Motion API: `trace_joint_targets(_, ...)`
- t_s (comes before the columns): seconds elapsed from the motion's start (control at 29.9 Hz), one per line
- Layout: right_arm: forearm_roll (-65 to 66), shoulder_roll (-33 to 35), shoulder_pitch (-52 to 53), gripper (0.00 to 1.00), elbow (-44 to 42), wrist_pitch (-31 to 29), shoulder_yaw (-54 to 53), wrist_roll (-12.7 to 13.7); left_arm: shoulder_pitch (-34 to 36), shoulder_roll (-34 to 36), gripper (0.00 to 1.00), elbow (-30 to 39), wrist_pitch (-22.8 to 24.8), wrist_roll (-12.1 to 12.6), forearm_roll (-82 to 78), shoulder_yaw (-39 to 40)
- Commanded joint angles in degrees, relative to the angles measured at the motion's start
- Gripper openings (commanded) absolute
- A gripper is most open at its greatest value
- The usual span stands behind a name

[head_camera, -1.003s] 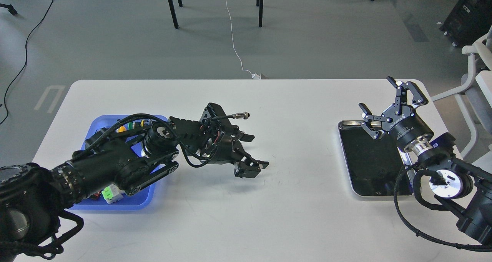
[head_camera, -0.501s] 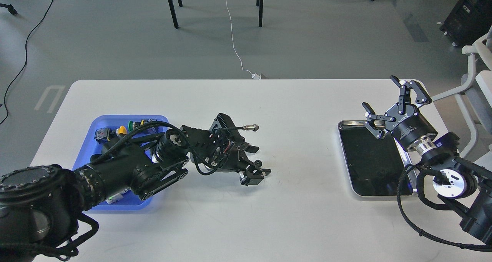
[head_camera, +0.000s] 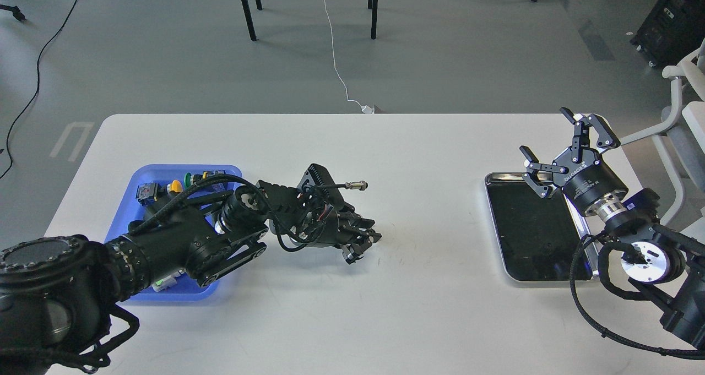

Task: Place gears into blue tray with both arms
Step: 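Carry the ring with the left gripper into the blue tray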

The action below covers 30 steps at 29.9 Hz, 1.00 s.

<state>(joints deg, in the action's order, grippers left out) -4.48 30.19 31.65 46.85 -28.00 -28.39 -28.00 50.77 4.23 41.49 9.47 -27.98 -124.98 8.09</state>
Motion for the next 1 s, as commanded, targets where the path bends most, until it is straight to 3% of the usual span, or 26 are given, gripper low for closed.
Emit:
trace_joint_targets(0.0,0.0,0.0,0.0,0.99,0.0,0.0,0.0,0.0,0.1,0.3,0.08,0.1,-1.6,0.0,0.0,0.0)
trace_joint_targets(0.17,0.0,0.0,0.0,0.99,0.0,0.0,-0.1,0.0,0.6,1.8,0.08,1.3,-1.9,0.0,0.0,0.9)
trace_joint_targets(0.37,0.0,0.0,0.1,0.99,0.2,0.0,0.0,0.0,6.3,14.7,0.1,9.6,-0.9,0.0,0.0,1.1)
trace_joint_targets(0.57,0.2,-0.2,0.5,0.99,0.2,0.0,0.2,0.0,8.6,29.0,0.11,18.1,4.3,0.0,0.0,0.9)
trace_joint_targets(0.97,0.5,-0.6,0.7,0.99,0.0,0.0,0.3,0.0,-1.5,46.6,0.12,21.2,4.5,0.0,0.0,0.3)
